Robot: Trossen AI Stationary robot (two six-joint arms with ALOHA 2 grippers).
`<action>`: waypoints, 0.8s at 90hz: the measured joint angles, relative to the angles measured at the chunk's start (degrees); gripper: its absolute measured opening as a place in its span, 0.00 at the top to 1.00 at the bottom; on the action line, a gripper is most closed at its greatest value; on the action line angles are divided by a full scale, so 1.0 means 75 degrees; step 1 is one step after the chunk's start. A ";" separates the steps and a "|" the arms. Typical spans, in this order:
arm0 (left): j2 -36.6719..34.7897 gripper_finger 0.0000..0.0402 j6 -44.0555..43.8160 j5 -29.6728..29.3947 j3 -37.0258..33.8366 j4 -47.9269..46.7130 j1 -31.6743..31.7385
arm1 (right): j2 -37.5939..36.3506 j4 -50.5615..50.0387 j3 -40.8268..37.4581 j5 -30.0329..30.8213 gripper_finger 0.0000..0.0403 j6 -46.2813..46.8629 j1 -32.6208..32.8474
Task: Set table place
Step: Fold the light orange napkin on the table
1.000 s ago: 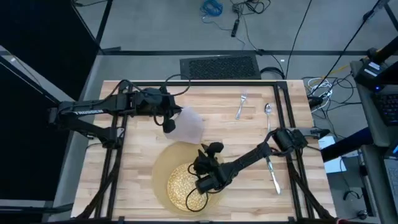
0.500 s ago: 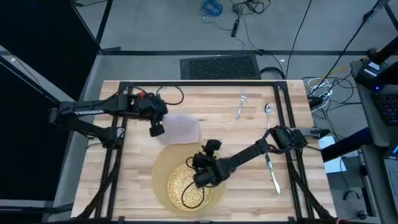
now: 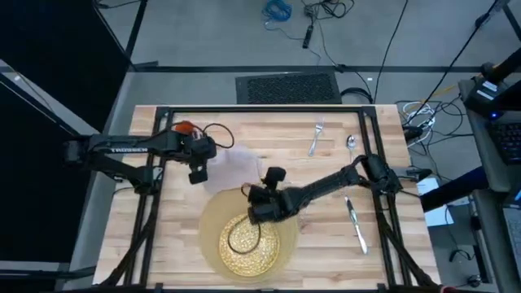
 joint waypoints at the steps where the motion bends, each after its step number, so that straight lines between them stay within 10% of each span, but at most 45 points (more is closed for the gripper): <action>1: 0.0012 1.00 0.0002 -0.0007 -0.0025 -0.0005 0.0015 | -0.0007 0.0031 0.0000 -0.0145 0.60 -0.0070 -0.0044; 72: 0.0440 1.00 0.0542 -0.0041 -0.0200 0.0081 0.0164 | 0.0314 0.2037 0.0006 -0.5215 0.60 -0.1665 -0.2449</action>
